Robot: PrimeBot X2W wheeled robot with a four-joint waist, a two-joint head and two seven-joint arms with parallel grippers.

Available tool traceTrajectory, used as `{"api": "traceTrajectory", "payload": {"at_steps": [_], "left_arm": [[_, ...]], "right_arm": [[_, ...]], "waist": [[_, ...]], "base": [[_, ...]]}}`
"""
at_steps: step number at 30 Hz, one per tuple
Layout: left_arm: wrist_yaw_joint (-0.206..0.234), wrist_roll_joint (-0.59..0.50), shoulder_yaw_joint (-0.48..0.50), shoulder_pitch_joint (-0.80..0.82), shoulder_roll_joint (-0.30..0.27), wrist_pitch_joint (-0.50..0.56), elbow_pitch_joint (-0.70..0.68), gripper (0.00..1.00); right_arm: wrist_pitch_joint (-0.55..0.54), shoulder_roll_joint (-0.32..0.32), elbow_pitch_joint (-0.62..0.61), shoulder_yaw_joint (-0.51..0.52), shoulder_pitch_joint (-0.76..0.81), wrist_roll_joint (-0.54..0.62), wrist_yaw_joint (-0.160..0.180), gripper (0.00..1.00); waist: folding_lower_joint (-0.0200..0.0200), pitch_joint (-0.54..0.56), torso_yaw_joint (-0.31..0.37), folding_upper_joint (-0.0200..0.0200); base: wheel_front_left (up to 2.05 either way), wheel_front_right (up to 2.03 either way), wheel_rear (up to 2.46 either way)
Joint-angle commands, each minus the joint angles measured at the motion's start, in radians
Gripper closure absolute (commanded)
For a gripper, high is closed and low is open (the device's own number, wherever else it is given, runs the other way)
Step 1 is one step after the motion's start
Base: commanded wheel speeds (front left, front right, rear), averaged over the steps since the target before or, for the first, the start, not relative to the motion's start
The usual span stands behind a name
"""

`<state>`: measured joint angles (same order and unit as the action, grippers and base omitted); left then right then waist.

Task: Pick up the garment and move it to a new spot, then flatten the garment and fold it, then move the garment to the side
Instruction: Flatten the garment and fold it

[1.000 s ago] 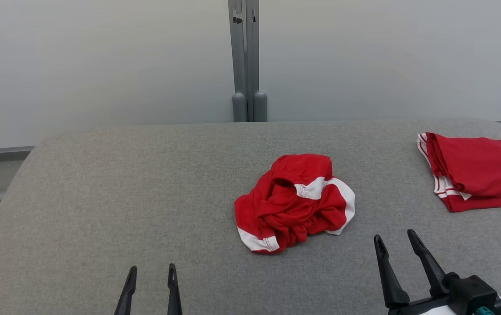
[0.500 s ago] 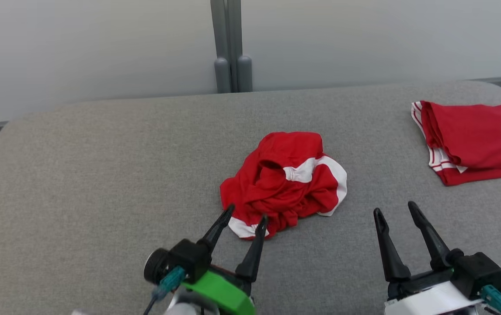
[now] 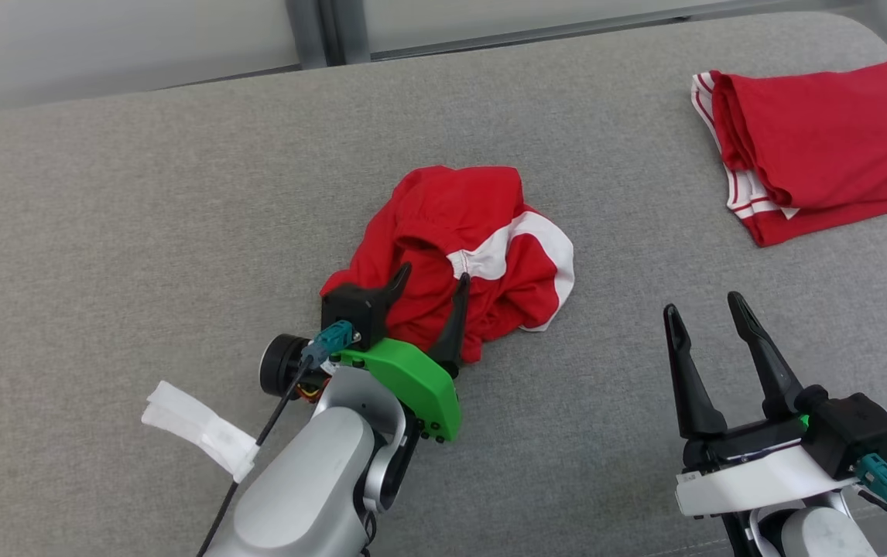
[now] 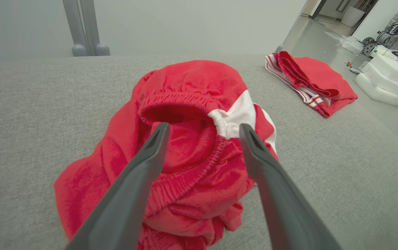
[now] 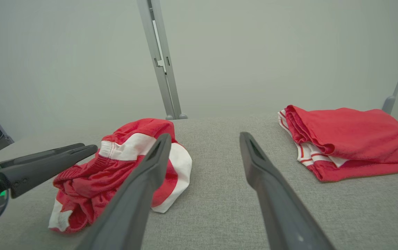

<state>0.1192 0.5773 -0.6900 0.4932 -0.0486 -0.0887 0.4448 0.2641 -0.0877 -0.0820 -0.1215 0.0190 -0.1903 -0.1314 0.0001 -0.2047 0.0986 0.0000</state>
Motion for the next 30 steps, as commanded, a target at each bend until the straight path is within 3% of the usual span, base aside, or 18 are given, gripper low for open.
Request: {"api": "traceTrajectory", "payload": {"at_steps": [1, 9, 10, 12, 13, 14, 16, 23, 26, 30], "left_arm": [[0.005, 0.026, -0.003, 0.027, -0.005, -0.002, 0.005, 0.0], [0.012, 0.082, -0.027, 0.063, -0.005, -0.019, 0.034, 0.0], [0.013, 0.083, -0.029, 0.068, -0.005, -0.026, 0.038, 0.13], [0.015, 0.093, -0.029, 0.069, -0.005, -0.039, 0.04, 0.55], [0.016, 0.096, -0.032, 0.071, -0.005, -0.043, 0.041, 0.62], [0.016, 0.101, -0.036, 0.072, -0.005, -0.047, 0.04, 0.81], [0.017, 0.109, -0.041, 0.069, -0.005, -0.05, 0.038, 0.99], [0.001, 0.116, -0.04, 0.059, -0.014, -0.082, -0.015, 1.0], [-0.031, 0.12, -0.049, 0.099, -0.024, -0.062, -0.06, 1.0], [-0.092, 0.154, -0.054, 0.2, -0.028, 0.041, -0.124, 1.0]], "right_arm": [[0.0, 0.002, 0.0, 0.001, -0.015, -0.003, 0.002, 0.0], [0.0, 0.009, 0.001, 0.004, -0.025, -0.004, 0.002, 0.0], [0.0, 0.01, 0.0, 0.003, -0.026, -0.003, 0.002, 0.0], [0.0, 0.01, 0.0, 0.003, -0.027, -0.003, 0.002, 0.0], [0.0, 0.011, 0.002, 0.004, -0.026, -0.002, 0.002, 0.0], [0.0, 0.011, 0.003, 0.004, -0.023, -0.001, 0.002, 0.0], [0.0, 0.009, 0.006, 0.004, -0.017, 0.0, 0.002, 0.0], [0.0, 0.01, 0.012, 0.006, -0.009, 0.005, 0.002, 0.0], [0.0, 0.012, 0.018, 0.001, -0.018, 0.006, 0.002, 0.0], [0.0, 0.016, 0.021, -0.007, -0.033, 0.004, 0.002, 0.0]], "waist": [[-0.0001, -0.055, 0.055, 0.0], [-0.0001, -0.065, 0.061, 0.0], [-0.0001, -0.066, 0.062, 0.0], [-0.0001, -0.066, 0.063, 0.0], [-0.0001, -0.065, 0.063, 0.0], [-0.0001, -0.064, 0.062, 0.0], [-0.0001, -0.061, 0.062, 0.0], [-0.0001, -0.049, 0.06, 0.0], [-0.0001, -0.04, 0.065, 0.0], [-0.0001, -0.029, 0.079, 0.0]], "base": [[0.0, 0.0, 0.0], [0.0, 0.0, 0.0], [0.0, 0.0, 0.0], [0.0, 0.0, 0.0], [0.0, 0.0, 0.0], [0.0, 0.0, 0.0], [0.0, 0.0, 0.0], [0.0, 0.0, 0.0], [0.0, 0.0, 0.0], [0.0, 0.0, 0.0]]}}
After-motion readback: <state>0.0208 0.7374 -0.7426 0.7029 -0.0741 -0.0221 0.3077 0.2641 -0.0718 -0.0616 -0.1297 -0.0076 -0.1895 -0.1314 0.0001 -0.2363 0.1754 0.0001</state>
